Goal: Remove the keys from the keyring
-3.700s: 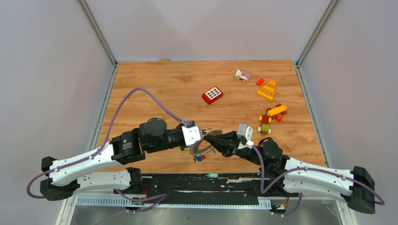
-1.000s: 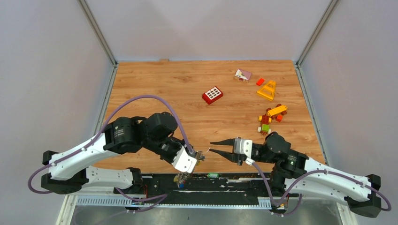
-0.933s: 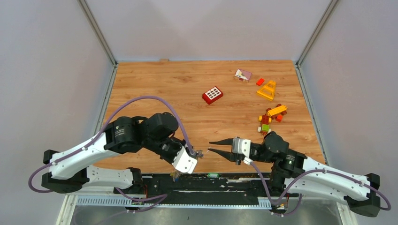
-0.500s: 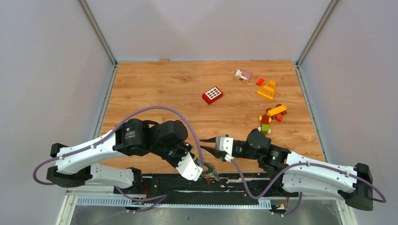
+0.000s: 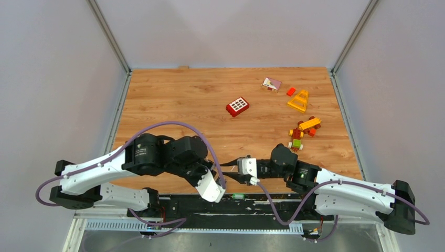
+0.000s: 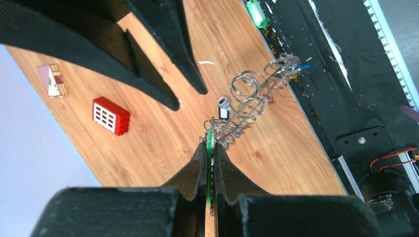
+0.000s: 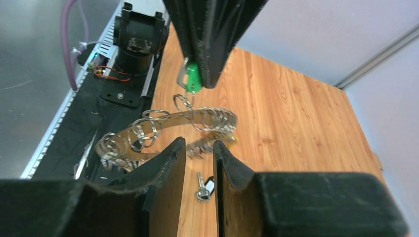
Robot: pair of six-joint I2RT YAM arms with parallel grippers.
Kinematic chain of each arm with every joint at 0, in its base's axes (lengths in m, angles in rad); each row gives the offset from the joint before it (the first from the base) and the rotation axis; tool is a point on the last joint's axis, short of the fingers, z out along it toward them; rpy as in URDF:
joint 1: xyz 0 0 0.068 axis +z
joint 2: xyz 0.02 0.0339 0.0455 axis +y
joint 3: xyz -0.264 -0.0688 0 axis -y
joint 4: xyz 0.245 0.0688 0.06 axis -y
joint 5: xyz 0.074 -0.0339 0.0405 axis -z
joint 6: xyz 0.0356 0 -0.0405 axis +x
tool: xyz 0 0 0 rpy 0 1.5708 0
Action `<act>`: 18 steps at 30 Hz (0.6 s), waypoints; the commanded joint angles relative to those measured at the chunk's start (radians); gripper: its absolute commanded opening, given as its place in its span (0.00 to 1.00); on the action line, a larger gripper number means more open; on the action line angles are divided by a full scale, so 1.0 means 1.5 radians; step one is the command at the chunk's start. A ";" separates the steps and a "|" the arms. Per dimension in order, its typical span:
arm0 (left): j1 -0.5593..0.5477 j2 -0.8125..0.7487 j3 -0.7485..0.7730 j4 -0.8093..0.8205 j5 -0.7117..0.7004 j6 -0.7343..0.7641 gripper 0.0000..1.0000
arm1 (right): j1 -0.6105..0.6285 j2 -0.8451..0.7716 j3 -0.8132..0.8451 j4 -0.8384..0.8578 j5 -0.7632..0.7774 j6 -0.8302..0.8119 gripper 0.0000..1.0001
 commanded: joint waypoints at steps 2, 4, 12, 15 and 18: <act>-0.005 -0.025 0.011 0.054 -0.010 0.007 0.00 | -0.002 0.001 0.015 0.047 -0.061 0.038 0.29; -0.005 -0.023 0.010 0.055 -0.008 0.008 0.00 | -0.002 0.010 0.013 0.062 -0.057 0.045 0.29; -0.008 -0.020 0.009 0.059 -0.002 0.009 0.00 | -0.002 0.032 0.011 0.102 -0.051 0.067 0.30; -0.009 -0.020 0.009 0.062 -0.003 0.009 0.00 | -0.002 0.035 0.013 0.100 -0.065 0.073 0.29; -0.010 -0.021 0.010 0.063 -0.004 0.009 0.00 | -0.003 0.039 0.013 0.103 -0.073 0.080 0.28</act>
